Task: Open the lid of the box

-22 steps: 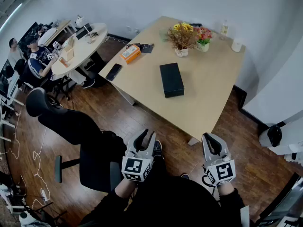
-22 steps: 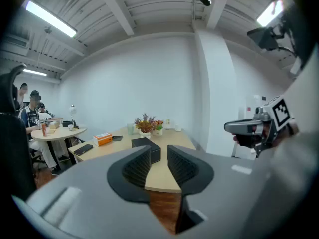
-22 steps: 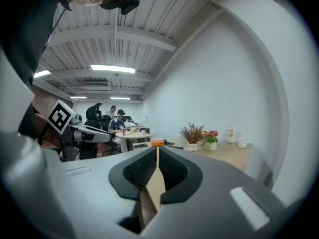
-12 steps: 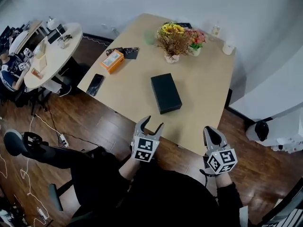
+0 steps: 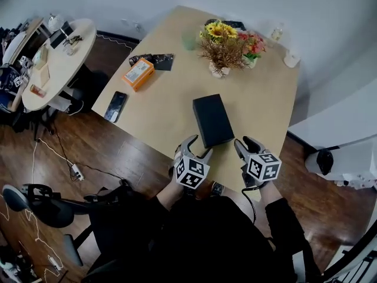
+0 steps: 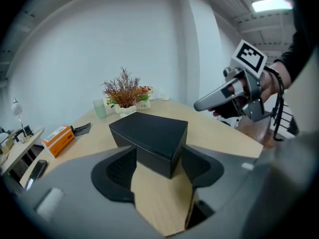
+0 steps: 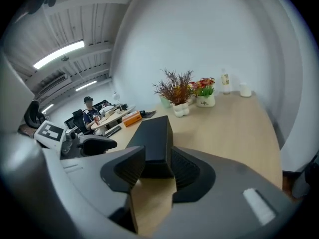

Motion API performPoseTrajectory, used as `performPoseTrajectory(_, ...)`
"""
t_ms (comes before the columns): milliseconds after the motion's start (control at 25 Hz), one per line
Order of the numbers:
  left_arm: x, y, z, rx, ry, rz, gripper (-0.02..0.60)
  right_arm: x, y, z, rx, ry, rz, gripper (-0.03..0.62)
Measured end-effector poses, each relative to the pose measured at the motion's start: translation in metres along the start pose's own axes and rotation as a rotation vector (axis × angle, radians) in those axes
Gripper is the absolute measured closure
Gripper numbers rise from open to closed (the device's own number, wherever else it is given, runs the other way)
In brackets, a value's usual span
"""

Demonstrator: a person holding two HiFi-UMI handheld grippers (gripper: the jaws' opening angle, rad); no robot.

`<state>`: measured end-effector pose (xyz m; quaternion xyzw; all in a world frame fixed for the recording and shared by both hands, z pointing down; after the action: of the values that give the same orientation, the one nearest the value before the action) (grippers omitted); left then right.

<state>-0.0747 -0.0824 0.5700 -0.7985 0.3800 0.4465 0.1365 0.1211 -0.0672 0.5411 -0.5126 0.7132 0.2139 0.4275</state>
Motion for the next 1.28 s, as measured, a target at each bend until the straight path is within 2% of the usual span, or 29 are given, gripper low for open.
performPoseTrajectory(280,-0.006,-0.014,-0.028,0.002,0.105,-0.085,0.314,-0.005,-0.014,-0.058,0.173,0.096,-0.129,0.433)
performPoseTrajectory(360,-0.006,-0.015,-0.031,0.021,0.102,-0.097,0.314,-0.008,-0.013,-0.059,0.183,0.086,-0.141,0.430)
performPoseTrajectory(520,-0.006,-0.013,-0.034,0.072,0.084,-0.059,0.325,-0.010,-0.012,-0.063,0.211,0.080,-0.139,0.431)
performPoseTrajectory(640,-0.004,-0.012,-0.035,0.095,0.086,-0.109,0.329,-0.010,-0.012,-0.064,0.221,0.089,-0.133,0.431)
performPoseTrajectory(840,0.003,-0.017,-0.038,0.124,0.079,-0.359,0.341,-0.009,-0.015,-0.066,0.231,0.104,-0.174,0.431)
performPoseTrajectory(880,0.004,-0.024,-0.038,0.110,0.062,-0.455,0.344,-0.009,-0.013,-0.066,0.243,0.113,-0.170,0.433)
performPoseTrajectory(960,0.008,-0.051,-0.039,0.068,0.000,-0.721,0.454,-0.008,-0.003,-0.069,0.273,0.136,-0.165,0.444)
performPoseTrajectory(1000,0.013,-0.060,-0.040,0.063,-0.020,-0.808,0.448,-0.007,0.000,-0.071,0.279,0.145,-0.172,0.450)
performPoseTrajectory(1040,0.018,-0.062,-0.040,0.067,-0.028,-0.804,0.451,-0.007,0.002,-0.071,0.279,0.149,-0.183,0.456)
performPoseTrajectory(1080,0.022,-0.057,-0.038,0.071,-0.026,-0.715,0.449,-0.008,0.002,-0.072,0.278,0.148,-0.196,0.453)
performPoseTrajectory(1160,0.025,-0.036,-0.030,0.080,0.003,-0.452,0.371,-0.010,0.001,-0.073,0.282,0.143,-0.218,0.439)
performPoseTrajectory(1200,0.024,-0.024,-0.027,0.081,0.020,-0.345,0.305,-0.010,-0.001,-0.073,0.286,0.142,-0.222,0.433)
performPoseTrajectory(1280,0.015,-0.004,-0.028,0.072,0.066,-0.222,0.216,-0.011,-0.003,-0.073,0.294,0.143,-0.220,0.424)
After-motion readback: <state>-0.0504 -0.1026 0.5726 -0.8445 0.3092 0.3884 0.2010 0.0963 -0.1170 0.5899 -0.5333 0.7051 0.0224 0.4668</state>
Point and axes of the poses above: the fingertips, and each gripper's own axes: z backward along the fingers, y to its left, x out of its top, the point moved 7 cm from there along z, backward along the fingers, and after that the axes turned 13 degrees about z, right-handed, at the moved point
